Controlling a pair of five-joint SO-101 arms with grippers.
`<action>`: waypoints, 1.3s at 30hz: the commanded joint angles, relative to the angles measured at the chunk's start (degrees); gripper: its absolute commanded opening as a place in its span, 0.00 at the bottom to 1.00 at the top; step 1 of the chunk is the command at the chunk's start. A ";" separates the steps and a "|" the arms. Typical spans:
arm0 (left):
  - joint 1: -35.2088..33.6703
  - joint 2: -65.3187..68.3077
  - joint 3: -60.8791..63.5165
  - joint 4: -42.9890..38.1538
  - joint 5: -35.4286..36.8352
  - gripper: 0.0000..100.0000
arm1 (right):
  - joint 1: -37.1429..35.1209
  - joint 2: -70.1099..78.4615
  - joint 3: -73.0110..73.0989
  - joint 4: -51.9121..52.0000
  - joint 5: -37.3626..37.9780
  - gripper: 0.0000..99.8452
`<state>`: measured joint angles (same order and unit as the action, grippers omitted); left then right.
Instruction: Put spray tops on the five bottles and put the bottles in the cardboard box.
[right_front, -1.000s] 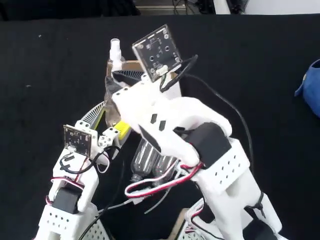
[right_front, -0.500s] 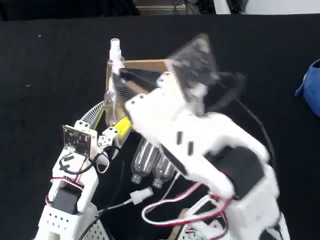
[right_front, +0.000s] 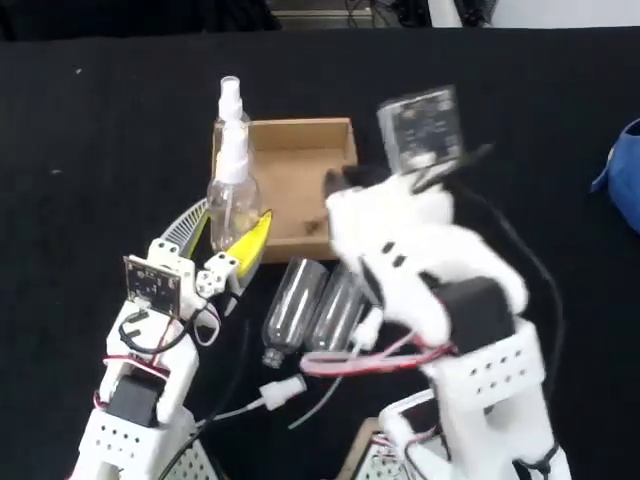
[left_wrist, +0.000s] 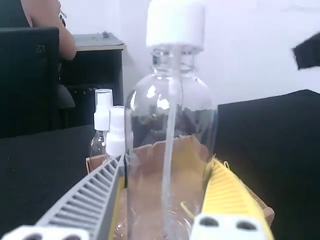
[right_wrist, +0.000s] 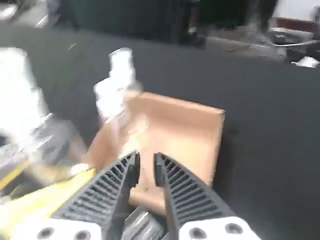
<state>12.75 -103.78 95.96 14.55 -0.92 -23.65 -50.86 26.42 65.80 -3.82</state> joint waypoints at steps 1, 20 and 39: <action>0.13 -0.62 1.36 -1.76 0.09 0.03 | -7.47 -5.67 1.36 0.26 0.53 0.17; 0.13 -0.62 1.36 -1.32 0.09 0.03 | -18.46 -20.18 29.32 -25.41 0.00 0.22; -39.25 -0.35 -1.10 -1.76 0.09 0.03 | 1.49 -38.81 44.97 -21.19 0.00 0.22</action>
<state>-19.52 -103.78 95.96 14.20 -0.92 -23.38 -86.73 70.55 44.79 -3.65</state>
